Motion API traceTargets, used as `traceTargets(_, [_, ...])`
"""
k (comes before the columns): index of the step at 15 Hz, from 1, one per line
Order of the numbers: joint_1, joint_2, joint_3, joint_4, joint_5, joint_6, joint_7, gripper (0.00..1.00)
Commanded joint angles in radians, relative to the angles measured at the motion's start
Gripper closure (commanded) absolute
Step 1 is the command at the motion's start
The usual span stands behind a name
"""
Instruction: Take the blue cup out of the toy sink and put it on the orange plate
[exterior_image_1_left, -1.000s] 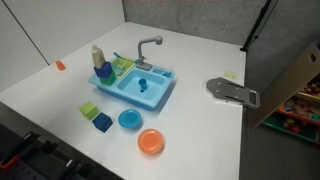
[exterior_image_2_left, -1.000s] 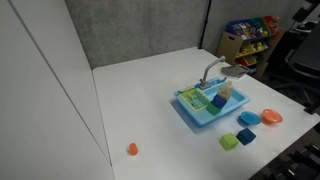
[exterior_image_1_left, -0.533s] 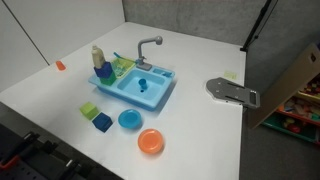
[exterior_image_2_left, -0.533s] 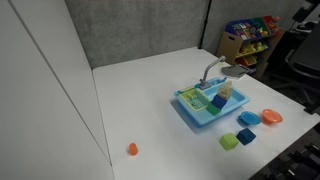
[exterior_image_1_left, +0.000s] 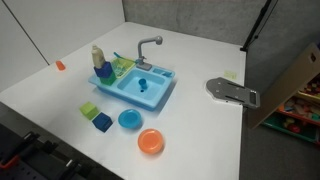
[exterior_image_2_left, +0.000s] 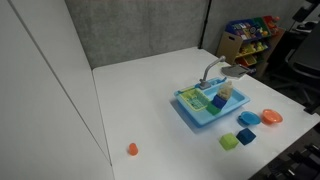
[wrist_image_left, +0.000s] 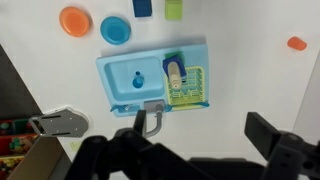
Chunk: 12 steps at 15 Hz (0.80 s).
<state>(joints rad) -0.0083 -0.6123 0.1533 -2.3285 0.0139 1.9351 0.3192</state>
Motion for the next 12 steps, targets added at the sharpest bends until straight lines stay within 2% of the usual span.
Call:
traceTargets(1, [0.004,0.001,-0.003,0.002,-0.003,-0.002,0.002,0.00])
traceTargets(5, [0.002,0.012,-0.003,0.010,-0.003,-0.001,0.005,0.00])
traceTargets(12, [-0.018,0.139,-0.016,0.084,-0.011,0.024,0.014,0.00])
